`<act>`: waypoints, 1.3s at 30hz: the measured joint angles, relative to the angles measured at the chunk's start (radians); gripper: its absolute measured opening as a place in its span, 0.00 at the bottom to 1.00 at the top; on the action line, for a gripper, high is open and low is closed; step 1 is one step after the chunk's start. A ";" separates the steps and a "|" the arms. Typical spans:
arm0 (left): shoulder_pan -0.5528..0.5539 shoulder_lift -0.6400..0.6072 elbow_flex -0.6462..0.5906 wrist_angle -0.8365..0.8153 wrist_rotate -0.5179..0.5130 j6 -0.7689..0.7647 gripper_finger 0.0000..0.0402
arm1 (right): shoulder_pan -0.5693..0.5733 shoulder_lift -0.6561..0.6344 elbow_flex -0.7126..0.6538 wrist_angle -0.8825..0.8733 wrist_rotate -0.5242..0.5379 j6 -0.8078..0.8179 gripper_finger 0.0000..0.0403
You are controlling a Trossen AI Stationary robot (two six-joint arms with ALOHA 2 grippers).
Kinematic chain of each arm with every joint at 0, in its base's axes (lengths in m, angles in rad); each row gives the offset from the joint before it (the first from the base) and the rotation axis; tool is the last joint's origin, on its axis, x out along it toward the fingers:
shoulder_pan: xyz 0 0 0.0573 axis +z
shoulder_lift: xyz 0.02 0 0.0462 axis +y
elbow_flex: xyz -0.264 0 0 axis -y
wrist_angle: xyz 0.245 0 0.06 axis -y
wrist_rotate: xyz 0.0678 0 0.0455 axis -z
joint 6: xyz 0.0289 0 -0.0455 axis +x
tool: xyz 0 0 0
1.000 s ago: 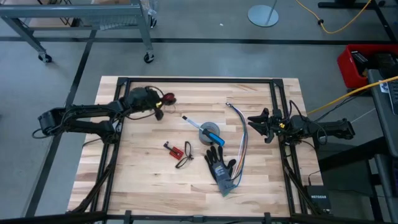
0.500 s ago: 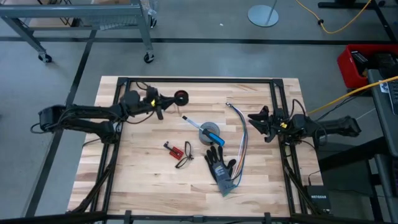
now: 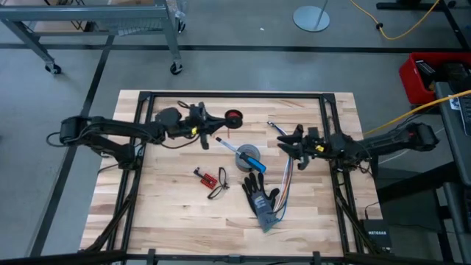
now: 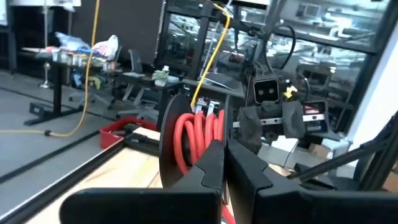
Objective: Coil cords
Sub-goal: Uncoil the red wire from the spool
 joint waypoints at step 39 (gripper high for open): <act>-0.127 0.067 0.079 0.167 0.010 0.054 0.00 | 0.000 0.572 0.462 0.022 -0.007 -0.109 0.39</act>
